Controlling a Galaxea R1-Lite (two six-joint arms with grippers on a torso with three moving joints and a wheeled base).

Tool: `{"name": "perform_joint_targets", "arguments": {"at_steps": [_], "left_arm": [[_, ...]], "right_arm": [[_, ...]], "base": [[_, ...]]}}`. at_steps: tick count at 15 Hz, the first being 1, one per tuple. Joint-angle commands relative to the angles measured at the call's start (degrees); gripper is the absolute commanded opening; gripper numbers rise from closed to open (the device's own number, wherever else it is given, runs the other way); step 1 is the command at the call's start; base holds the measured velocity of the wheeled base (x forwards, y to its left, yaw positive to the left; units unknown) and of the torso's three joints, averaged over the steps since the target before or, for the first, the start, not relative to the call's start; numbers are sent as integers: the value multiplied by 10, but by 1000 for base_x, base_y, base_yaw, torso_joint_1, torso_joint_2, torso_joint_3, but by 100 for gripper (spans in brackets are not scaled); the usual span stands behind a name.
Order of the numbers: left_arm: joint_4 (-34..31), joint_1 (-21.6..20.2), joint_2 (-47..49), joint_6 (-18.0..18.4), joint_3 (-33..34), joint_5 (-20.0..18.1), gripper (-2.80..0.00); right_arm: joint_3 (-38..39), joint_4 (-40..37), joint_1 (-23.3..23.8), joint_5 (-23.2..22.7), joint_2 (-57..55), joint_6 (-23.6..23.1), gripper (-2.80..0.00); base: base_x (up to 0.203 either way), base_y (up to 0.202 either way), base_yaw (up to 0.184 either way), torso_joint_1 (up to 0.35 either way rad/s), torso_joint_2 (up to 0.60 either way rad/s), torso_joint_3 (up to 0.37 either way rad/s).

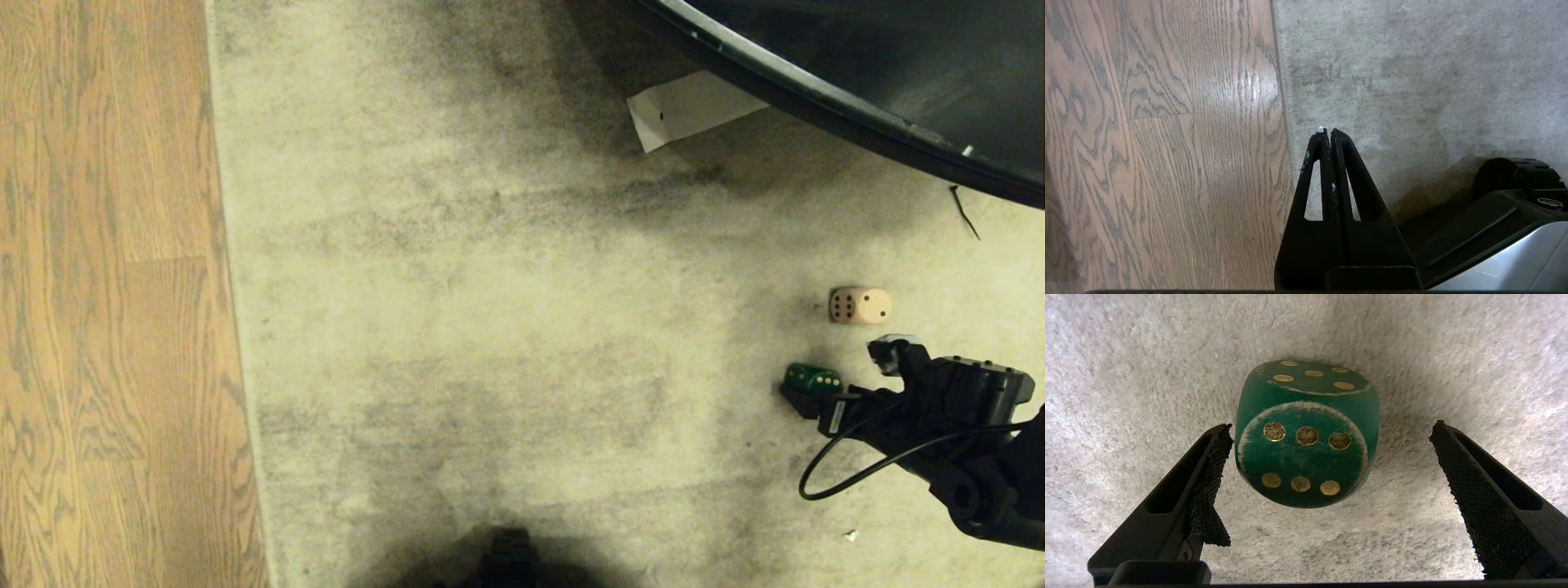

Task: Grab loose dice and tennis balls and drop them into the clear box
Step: Pick up toys out of the box

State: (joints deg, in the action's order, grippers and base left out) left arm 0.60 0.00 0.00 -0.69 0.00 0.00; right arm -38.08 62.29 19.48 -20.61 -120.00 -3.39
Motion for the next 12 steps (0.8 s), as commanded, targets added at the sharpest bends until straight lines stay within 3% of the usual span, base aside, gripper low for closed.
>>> {"name": "perform_joint_targets", "arguments": {"at_steps": [1, 3, 4, 12], "left_arm": [[0, 0, 0, 0, 2, 0, -280], [0, 0, 0, 0, 2, 0, -280], [0, 0, 0, 0, 2, 0, -280], [0, 0, 0, 0, 2, 0, -280]], "right_arm": [[3, 4, -4, 0, 1, 0, 0], [4, 4, -4, 10, 3, 0, -3], [6, 4, -4, 10, 3, 0, -280], [22, -6, -7, 10, 25, 0, -280]], "base": [[0, 0, 0, 0, 0, 0], [0, 0, 0, 0, 0, 0], [0, 0, 0, 0, 0, 0], [0, 0, 0, 0, 0, 0]]}}
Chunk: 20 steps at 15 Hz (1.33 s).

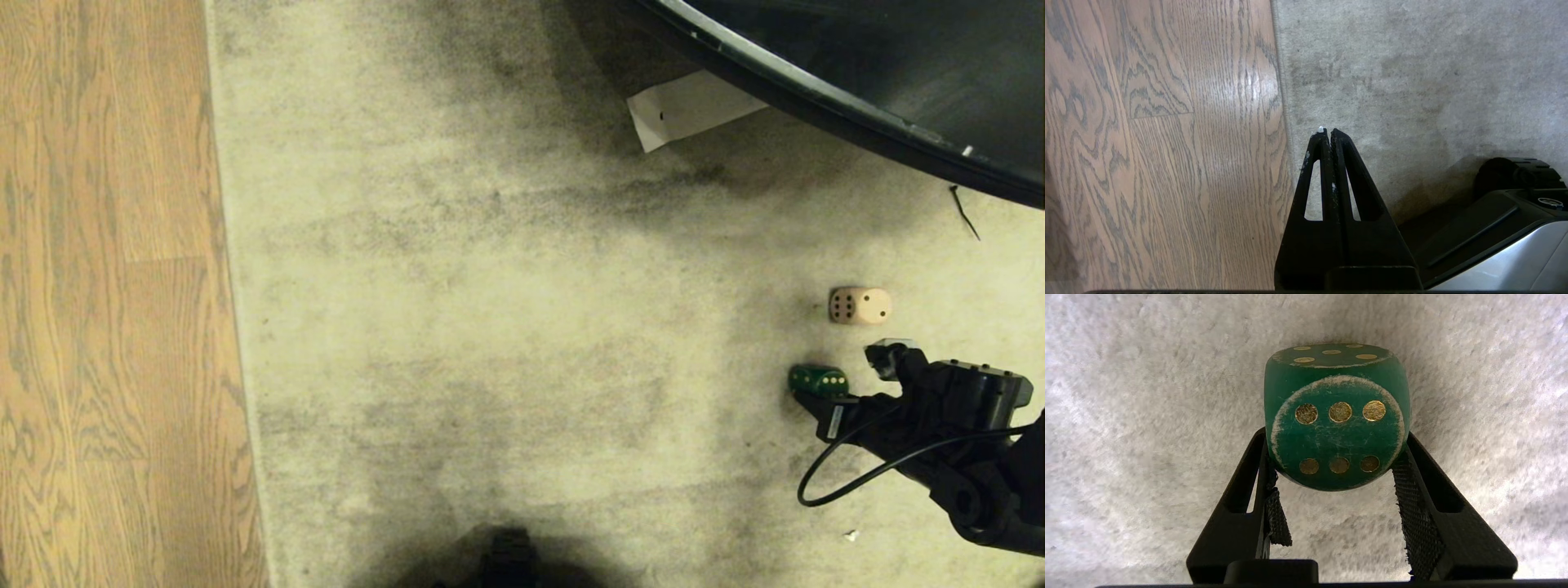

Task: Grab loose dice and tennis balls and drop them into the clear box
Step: Pick up toys out of the box, then put the toys in the box

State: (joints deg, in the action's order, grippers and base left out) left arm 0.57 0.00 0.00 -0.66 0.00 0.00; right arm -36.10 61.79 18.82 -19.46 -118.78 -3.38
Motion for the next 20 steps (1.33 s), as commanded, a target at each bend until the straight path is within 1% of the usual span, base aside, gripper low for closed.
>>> {"name": "perform_joint_targets", "arguments": {"at_steps": [1, 7, 10, 13, 14, 15, 16, 18, 19, 20], "left_arm": [[0, 0, 0, 0, 2, 0, -280], [0, 0, 0, 0, 2, 0, -280], [0, 0, 0, 0, 2, 0, -280], [0, 0, 0, 0, 2, 0, -280], [0, 0, 0, 0, 2, 0, -280], [0, 0, 0, 0, 2, 0, -280], [0, 0, 0, 0, 2, 0, -280], [0, 0, 0, 0, 2, 0, -280], [0, 0, 0, 0, 2, 0, -280], [0, 0, 0, 0, 2, 0, -280]], "right_arm": [[5, -10, 0, -2, 23, 0, -280], [66, -18, 1, -3, 89, 1, -280], [115, -21, 1, -4, 133, 0, -280], [146, -27, 1, -4, 192, 0, -280], [146, -44, 1, -4, 224, 0, -280], [142, -79, 1, -6, 261, 1, -280], [129, -139, 1, -11, 305, 3, -280], [82, -293, 1, -27, 396, 17, -280], [44, -377, 1, -34, 436, 23, -280], [4, -444, 1, -39, 471, 28, -280]], "base": [[0, 0, 0, 0, 0, 0], [0, 0, 0, 0, 0, 0], [0, 0, 0, 0, 0, 0], [0, 0, 0, 0, 0, 0], [0, 0, 0, 0, 0, 0], [0, 0, 0, 0, 0, 0], [0, 0, 0, 0, 0, 0], [0, 0, 0, 0, 0, 0], [0, 0, 0, 0, 0, 0], [0, 0, 0, 0, 0, 0]]}}
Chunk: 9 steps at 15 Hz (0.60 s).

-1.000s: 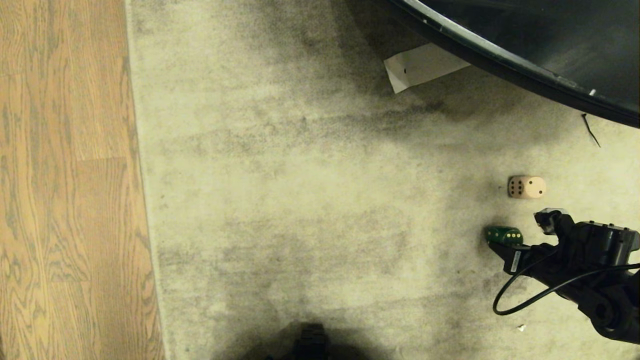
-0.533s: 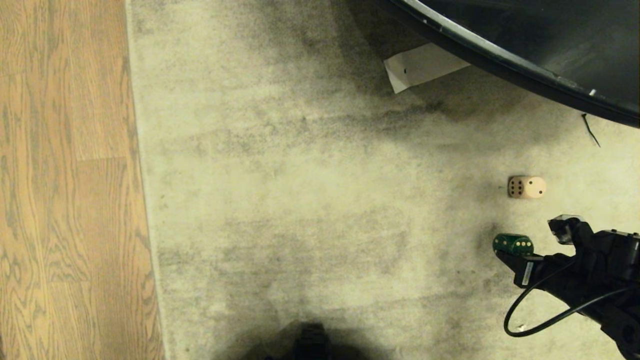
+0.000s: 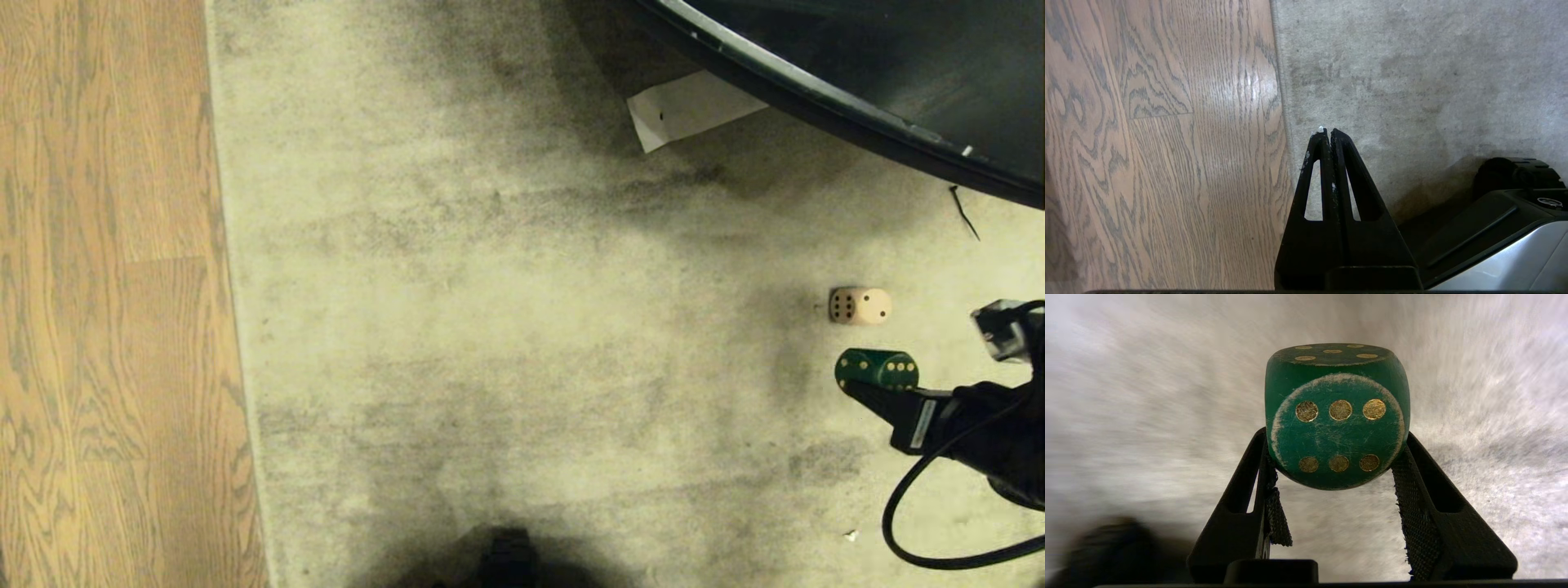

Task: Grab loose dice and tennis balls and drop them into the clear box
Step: Put the toys in the box

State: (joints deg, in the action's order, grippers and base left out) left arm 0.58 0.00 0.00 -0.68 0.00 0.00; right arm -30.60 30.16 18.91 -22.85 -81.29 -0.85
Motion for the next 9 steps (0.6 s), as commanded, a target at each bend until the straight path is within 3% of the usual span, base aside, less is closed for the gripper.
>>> {"name": "perform_joint_targets", "arguments": {"at_steps": [1, 6, 9], "left_arm": [[0, 0, 0, 0, 2, 0, -280], [0, 0, 0, 0, 2, 0, -280], [0, 0, 0, 0, 2, 0, -280]], "right_arm": [[-85, -183, 0, -8, 126, 6, -280], [-223, -423, 0, -31, 209, 8, -280], [-246, -474, 0, -36, 231, 8, -280]], "base": [[0, 0, 0, 0, 0, 0], [0, 0, 0, 0, 0, 0], [0, 0, 0, 0, 0, 0]]}}
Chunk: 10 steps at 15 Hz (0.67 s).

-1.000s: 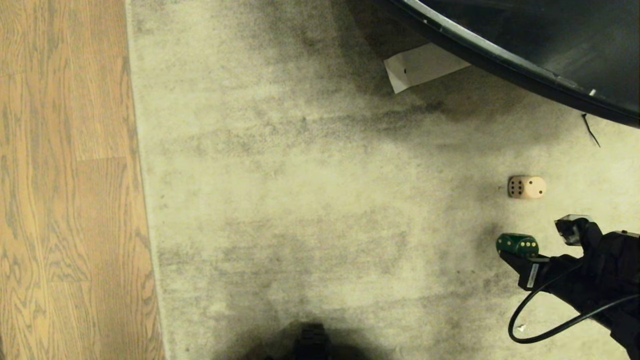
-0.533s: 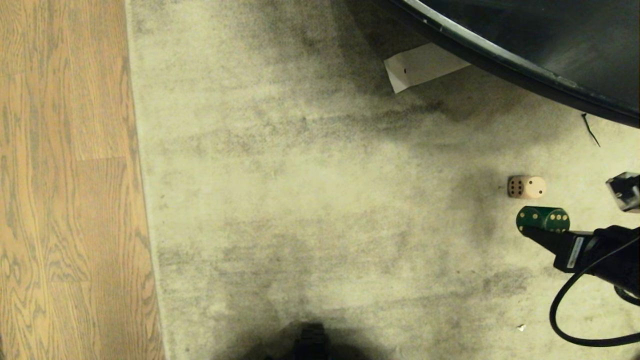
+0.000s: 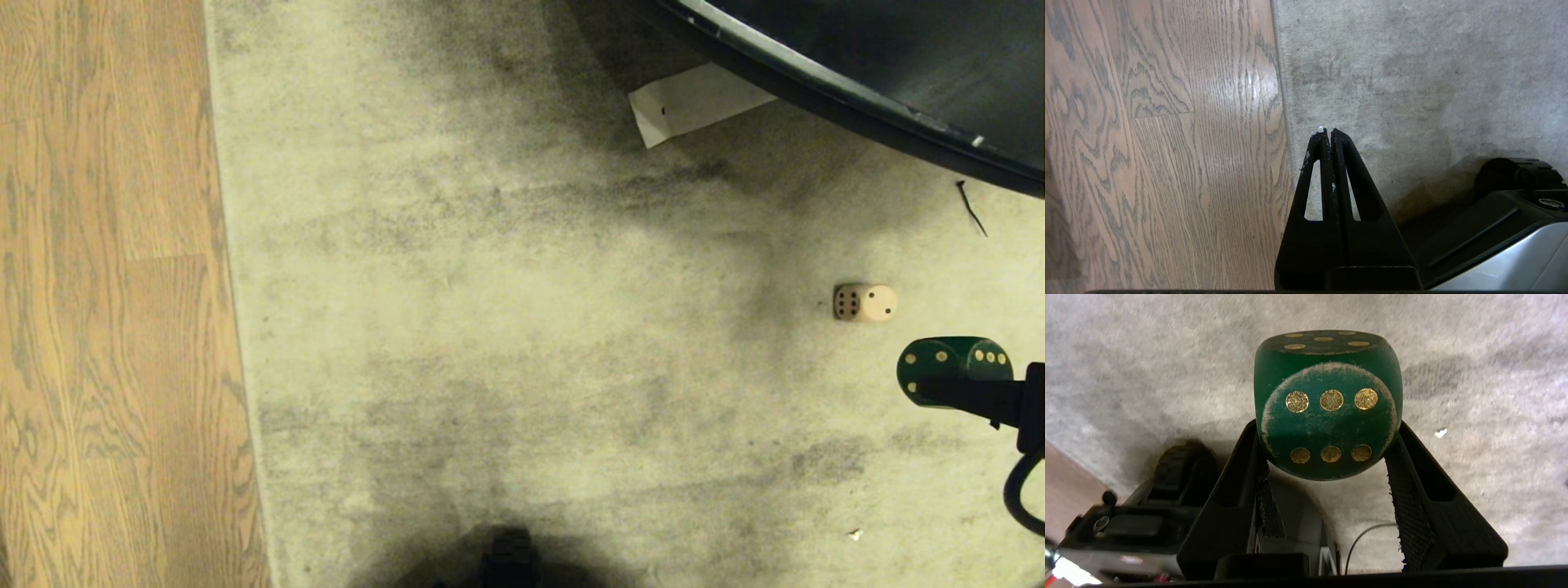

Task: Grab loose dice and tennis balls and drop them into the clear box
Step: Put the toys in the box

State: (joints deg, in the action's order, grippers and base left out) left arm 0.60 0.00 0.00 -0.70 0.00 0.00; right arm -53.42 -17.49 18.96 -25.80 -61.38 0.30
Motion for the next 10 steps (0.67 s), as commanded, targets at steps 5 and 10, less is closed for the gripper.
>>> {"name": "perform_joint_targets", "arguments": {"at_steps": [5, 10], "left_arm": [[0, 0, 0, 0, 2, 0, -280], [0, 0, 0, 0, 2, 0, -280]], "right_arm": [[15, 4, -1, -7, 29, -6, -280], [51, 4, -1, -6, 32, -9, -280]], "base": [[0, 0, 0, 0, 0, 0], [0, 0, 0, 0, 0, 0]]}}
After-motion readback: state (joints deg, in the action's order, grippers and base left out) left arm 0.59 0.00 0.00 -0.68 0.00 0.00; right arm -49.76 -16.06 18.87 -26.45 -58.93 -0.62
